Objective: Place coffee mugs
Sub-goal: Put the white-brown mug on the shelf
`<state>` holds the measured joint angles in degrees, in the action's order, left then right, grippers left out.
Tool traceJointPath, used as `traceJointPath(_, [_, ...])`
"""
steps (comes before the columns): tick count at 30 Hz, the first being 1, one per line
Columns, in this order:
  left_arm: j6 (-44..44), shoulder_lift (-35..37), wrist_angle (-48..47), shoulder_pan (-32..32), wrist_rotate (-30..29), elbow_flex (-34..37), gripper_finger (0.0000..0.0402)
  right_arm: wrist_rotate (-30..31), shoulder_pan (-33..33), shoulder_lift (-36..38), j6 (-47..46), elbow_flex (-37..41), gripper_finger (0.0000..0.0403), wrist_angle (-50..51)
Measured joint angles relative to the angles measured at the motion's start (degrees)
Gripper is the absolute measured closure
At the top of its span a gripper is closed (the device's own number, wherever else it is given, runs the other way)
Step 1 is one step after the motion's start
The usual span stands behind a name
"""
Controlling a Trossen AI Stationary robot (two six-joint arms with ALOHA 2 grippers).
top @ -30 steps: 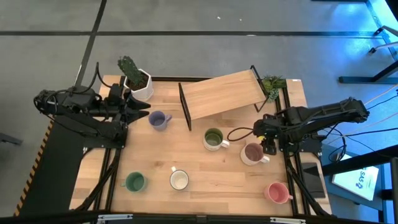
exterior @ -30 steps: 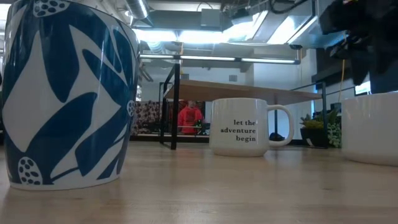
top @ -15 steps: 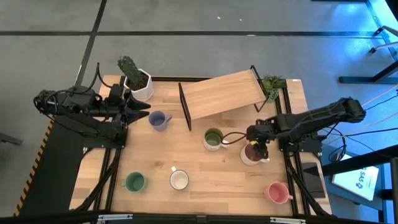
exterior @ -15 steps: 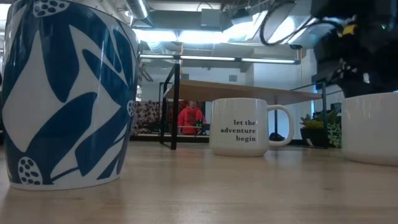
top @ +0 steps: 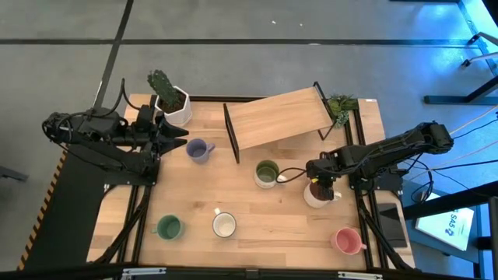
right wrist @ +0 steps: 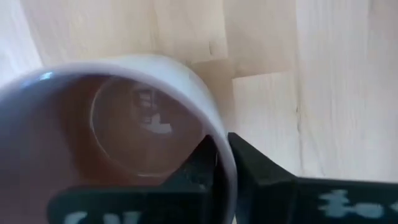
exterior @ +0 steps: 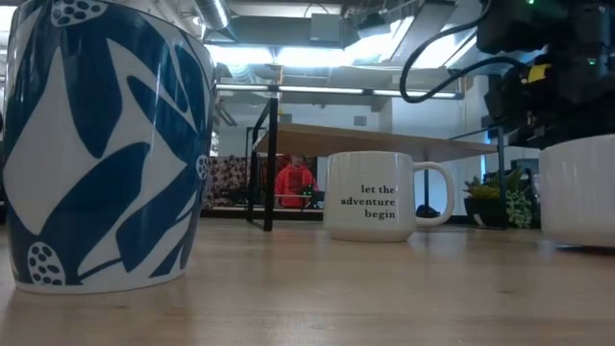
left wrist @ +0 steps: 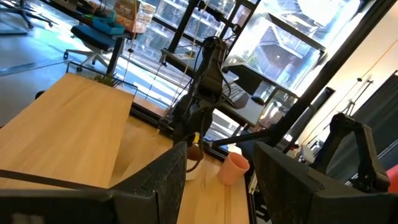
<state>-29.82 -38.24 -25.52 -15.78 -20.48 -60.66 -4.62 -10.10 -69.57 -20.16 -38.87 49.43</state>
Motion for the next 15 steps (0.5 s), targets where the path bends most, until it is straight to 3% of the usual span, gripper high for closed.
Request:
traceJointPath(7, [-0.1, 0.0, 0.0, 0.0, 0.0, 0.0, 0.0223, -1.9, 0.5, -0.1, 0.5, -11.7, 0.0398, 7.5])
traceJointPath(15, [-1.6, 0.0, 0.0, 0.0, 0.0, 0.0, 0.0223, 3.2, 10.3, -1.8, 8.9, -37.5, 0.0401, 28.7])
